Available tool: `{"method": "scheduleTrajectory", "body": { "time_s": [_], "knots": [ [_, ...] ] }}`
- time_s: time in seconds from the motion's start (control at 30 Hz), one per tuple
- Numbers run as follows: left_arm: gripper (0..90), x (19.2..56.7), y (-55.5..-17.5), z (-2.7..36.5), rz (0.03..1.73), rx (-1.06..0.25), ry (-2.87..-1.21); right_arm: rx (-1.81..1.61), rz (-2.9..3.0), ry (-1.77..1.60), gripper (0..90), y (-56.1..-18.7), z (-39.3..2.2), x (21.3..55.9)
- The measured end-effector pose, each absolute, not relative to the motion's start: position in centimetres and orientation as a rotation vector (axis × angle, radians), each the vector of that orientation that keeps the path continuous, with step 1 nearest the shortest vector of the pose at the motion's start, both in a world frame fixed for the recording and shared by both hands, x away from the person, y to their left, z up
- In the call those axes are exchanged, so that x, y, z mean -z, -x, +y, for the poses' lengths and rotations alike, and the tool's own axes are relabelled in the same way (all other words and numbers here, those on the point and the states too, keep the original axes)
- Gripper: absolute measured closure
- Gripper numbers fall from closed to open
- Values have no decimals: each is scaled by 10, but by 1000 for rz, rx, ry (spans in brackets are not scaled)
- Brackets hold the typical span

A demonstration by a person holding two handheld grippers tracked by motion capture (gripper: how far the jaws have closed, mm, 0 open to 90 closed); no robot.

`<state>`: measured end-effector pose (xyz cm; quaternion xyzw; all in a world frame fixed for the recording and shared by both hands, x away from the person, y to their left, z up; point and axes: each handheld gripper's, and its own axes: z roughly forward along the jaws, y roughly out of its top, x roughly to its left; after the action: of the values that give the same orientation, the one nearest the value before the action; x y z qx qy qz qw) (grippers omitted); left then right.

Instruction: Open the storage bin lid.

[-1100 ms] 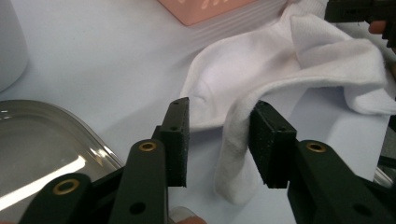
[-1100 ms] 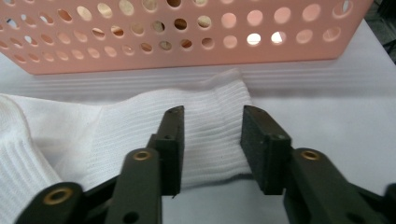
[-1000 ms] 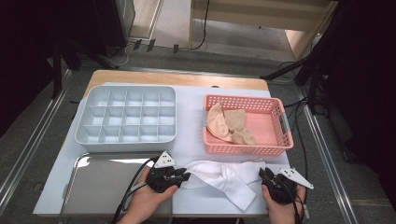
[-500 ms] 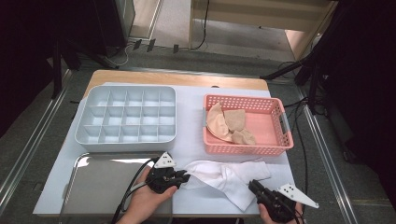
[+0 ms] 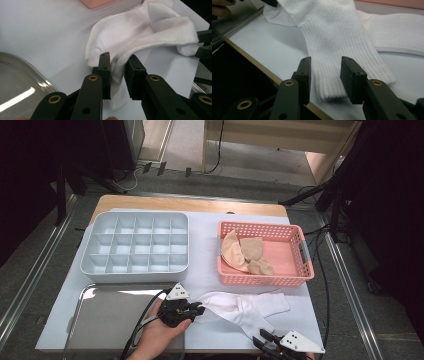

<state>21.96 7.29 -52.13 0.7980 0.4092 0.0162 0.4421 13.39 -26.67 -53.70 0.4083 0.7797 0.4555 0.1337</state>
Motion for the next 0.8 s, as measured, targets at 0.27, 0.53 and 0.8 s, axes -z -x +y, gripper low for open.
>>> {"method": "scheduleTrajectory", "body": {
  "time_s": [0.27,0.53,0.8],
  "knots": [
    [827,523,-218,69,1003,-37,-2002,-1166,2206,-1095,864,-125,-257,538],
    [883,515,-215,73,946,-32,-2022,-1343,2102,-1104,881,-119,-265,507],
    [883,489,-208,76,802,160,-2041,-1672,1897,-1160,883,-110,-289,463]
  ]
}}
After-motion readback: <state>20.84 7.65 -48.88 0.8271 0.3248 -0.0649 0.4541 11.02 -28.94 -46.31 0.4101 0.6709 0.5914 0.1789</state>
